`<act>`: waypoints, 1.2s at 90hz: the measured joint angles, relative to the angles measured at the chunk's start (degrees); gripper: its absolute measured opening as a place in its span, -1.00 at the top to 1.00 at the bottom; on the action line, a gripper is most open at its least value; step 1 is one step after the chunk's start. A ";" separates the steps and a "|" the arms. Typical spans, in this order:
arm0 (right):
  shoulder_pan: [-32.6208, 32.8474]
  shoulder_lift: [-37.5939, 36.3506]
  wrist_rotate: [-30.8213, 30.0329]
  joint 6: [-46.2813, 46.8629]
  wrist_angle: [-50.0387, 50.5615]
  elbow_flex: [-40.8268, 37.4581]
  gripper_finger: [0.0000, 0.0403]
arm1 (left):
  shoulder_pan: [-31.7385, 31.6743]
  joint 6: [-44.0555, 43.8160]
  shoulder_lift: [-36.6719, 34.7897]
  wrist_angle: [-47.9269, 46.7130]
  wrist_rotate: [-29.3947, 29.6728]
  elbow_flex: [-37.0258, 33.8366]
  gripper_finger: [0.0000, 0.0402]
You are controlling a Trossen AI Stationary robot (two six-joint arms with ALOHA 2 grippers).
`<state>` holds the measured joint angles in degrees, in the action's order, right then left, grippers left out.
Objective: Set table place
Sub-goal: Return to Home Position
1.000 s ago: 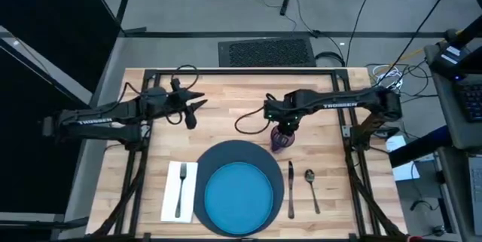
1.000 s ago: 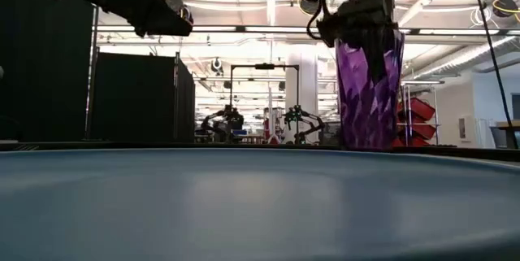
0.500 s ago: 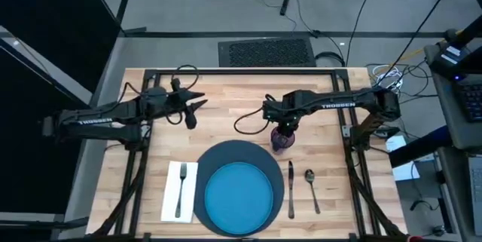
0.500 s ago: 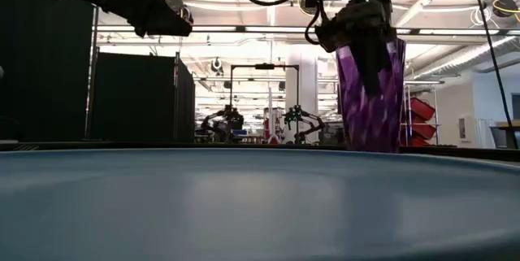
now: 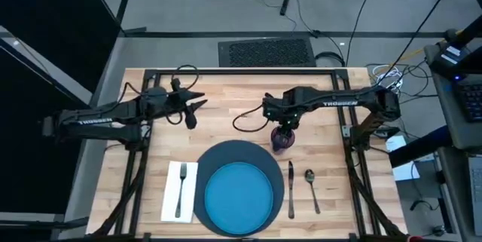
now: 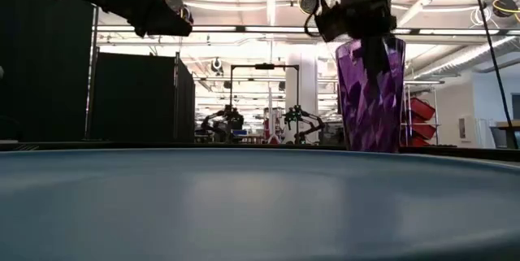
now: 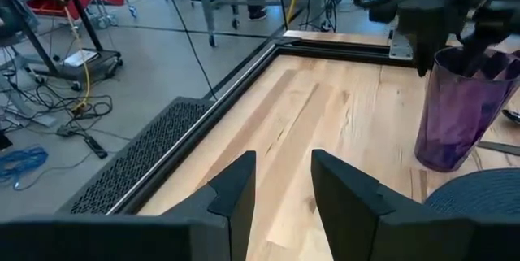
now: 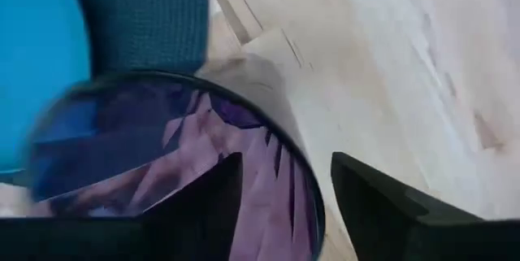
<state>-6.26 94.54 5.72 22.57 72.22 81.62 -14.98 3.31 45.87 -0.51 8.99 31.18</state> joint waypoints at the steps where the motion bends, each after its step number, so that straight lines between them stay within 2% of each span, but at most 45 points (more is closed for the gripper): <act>1: 0.00 0.00 0.00 -0.11 0.30 0.51 0.12 | 0.00 0.00 0.00 0.00 0.00 0.00 0.47; 11: 0.00 0.00 -0.06 -1.65 2.87 5.77 0.12 | 0.02 0.00 0.00 0.00 0.00 0.00 0.47; 31: 0.61 -0.98 -0.15 -3.73 14.08 17.52 0.12 | 0.00 -2.43 0.00 1.00 0.00 0.02 0.47; 43: 4.32 -6.99 -0.37 -5.40 15.11 19.19 0.12 | 0.52 -1.31 -0.33 3.33 -0.40 0.02 0.47; 51: 8.67 -13.66 -5.19 -2.12 11.19 17.08 0.12 | 0.52 -1.42 -1.42 3.85 -0.46 0.04 0.47; 64: 19.25 -26.92 -14.61 1.56 -2.74 6.80 0.12 | 0.52 -1.53 -2.87 3.86 -0.46 0.07 0.47; 83: 35.00 -48.15 -25.87 6.74 -24.15 -19.47 0.12 | 0.39 -1.56 -3.93 5.88 -0.34 -1.72 0.47; 98: 39.98 -61.14 -31.69 6.42 -41.23 -38.62 0.12 | -0.56 -3.05 -8.06 6.59 3.07 -5.00 0.47; 108: 40.15 -66.27 -31.38 2.20 -54.19 -48.44 0.12 | -0.50 -3.44 -13.69 7.92 0.82 -9.03 0.47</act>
<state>33.89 28.27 -25.67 24.77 18.03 33.18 -15.49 -0.13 32.17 7.41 9.81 22.15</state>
